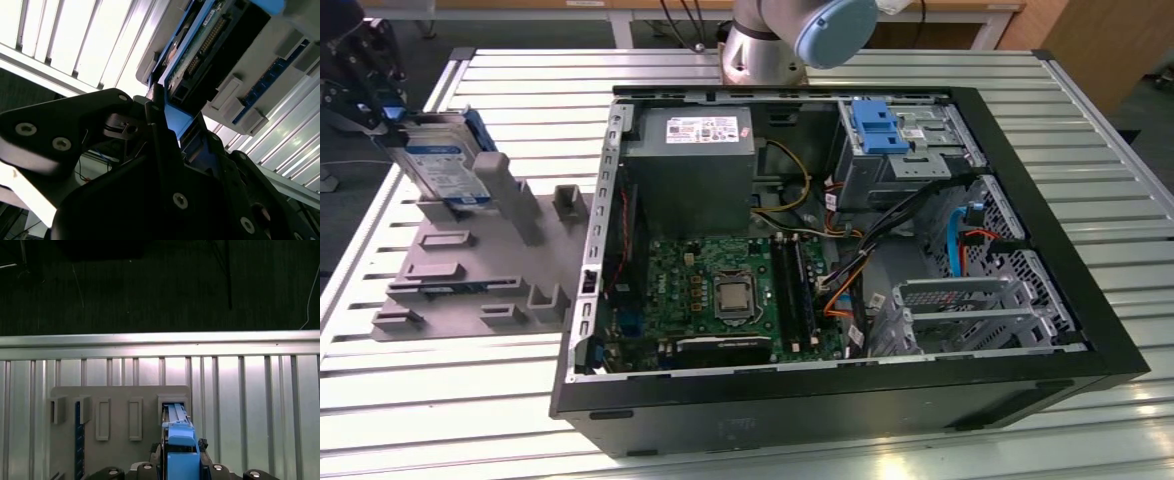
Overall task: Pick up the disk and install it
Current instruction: 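Pick up the disk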
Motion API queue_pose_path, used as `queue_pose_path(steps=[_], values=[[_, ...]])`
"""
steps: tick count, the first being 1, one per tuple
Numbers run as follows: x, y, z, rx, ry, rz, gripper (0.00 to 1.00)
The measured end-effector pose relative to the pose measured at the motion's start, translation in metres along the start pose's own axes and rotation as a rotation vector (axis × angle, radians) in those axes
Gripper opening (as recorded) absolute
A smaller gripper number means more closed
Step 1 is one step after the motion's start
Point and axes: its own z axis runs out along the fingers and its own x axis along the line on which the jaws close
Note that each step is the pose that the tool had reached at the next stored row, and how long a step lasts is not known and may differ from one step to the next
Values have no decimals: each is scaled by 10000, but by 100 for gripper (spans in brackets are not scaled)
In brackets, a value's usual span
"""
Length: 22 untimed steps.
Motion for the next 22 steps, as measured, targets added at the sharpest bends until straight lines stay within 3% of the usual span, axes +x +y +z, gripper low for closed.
queue_pose_path(steps=[22], values=[[-2,2,-115,0,0,0,36]])
